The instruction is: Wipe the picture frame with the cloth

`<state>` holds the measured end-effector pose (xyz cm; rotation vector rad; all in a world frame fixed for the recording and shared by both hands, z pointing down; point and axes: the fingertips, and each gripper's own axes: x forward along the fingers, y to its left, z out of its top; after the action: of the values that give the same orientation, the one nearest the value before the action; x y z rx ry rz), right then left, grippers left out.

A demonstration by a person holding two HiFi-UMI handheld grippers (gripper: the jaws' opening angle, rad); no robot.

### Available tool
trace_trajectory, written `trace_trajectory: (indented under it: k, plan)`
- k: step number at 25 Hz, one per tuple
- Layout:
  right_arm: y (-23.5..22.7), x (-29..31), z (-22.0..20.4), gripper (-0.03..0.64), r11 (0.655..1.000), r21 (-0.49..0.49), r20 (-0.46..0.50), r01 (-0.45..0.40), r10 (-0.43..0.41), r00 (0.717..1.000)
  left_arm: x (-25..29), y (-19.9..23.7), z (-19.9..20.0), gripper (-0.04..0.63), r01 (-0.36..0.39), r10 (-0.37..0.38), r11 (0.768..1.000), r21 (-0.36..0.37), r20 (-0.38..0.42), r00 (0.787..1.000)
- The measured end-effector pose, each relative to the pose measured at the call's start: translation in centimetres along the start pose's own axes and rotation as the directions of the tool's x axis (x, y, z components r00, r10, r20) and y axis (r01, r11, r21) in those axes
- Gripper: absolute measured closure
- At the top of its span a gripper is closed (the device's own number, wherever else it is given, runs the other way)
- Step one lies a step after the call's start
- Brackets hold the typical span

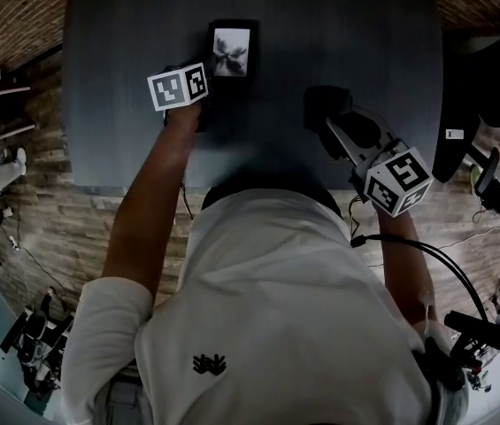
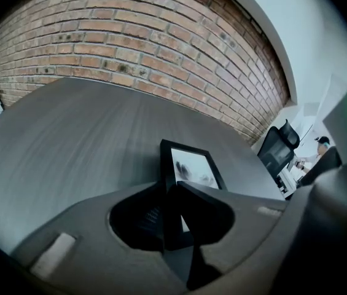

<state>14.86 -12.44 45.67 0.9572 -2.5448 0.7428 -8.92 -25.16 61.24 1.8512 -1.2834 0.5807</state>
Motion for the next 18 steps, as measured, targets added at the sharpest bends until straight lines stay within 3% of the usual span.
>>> trace_trajectory:
  k: [11,18]
  plan:
    - [3.6,-0.3,4.4,0.508,0.993,-0.119,0.086,-0.008,0.018,0.996,-8.0,-4.5,0.5,0.518,0.102,-0.100,0.995,-0.007,0.124,0.987]
    - [7.1,0.1,10.4,0.508,0.964,-0.259,0.155,-0.060,0.102,0.983,-13.0,-6.7,2.0,0.518,0.135,-0.139,0.990,0.032,0.196,0.971]
